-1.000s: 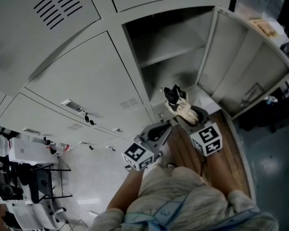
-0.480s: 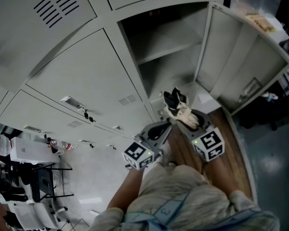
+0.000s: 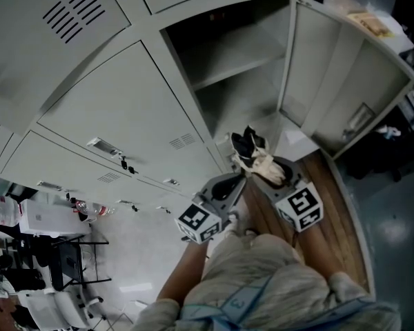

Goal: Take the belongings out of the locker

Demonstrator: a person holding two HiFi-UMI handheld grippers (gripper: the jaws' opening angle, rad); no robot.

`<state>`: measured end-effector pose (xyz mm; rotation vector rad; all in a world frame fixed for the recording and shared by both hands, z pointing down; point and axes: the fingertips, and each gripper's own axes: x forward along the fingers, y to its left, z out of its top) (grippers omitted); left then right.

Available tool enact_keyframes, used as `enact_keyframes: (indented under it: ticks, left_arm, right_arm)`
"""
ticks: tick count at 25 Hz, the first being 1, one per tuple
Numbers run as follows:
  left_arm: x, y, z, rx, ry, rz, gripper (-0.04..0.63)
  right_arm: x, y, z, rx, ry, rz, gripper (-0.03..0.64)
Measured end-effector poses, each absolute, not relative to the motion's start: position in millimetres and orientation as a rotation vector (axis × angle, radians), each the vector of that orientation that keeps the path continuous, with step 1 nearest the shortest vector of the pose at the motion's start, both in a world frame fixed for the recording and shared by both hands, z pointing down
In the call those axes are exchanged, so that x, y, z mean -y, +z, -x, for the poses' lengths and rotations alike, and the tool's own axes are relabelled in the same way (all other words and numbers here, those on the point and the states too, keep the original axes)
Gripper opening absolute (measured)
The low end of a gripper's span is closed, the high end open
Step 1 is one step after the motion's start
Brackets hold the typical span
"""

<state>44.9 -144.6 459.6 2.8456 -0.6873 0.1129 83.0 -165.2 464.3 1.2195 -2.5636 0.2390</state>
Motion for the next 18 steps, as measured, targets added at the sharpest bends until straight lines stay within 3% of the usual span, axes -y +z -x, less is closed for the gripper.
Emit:
enact_keyframes:
  ticks: [18]
  left_arm:
    - [141.2,461.7,-44.2,0.704,0.157,-2.845,0.003]
  right_arm:
    - [168.9,471.4,-84.4,2.585,0.226,-1.189,0.215]
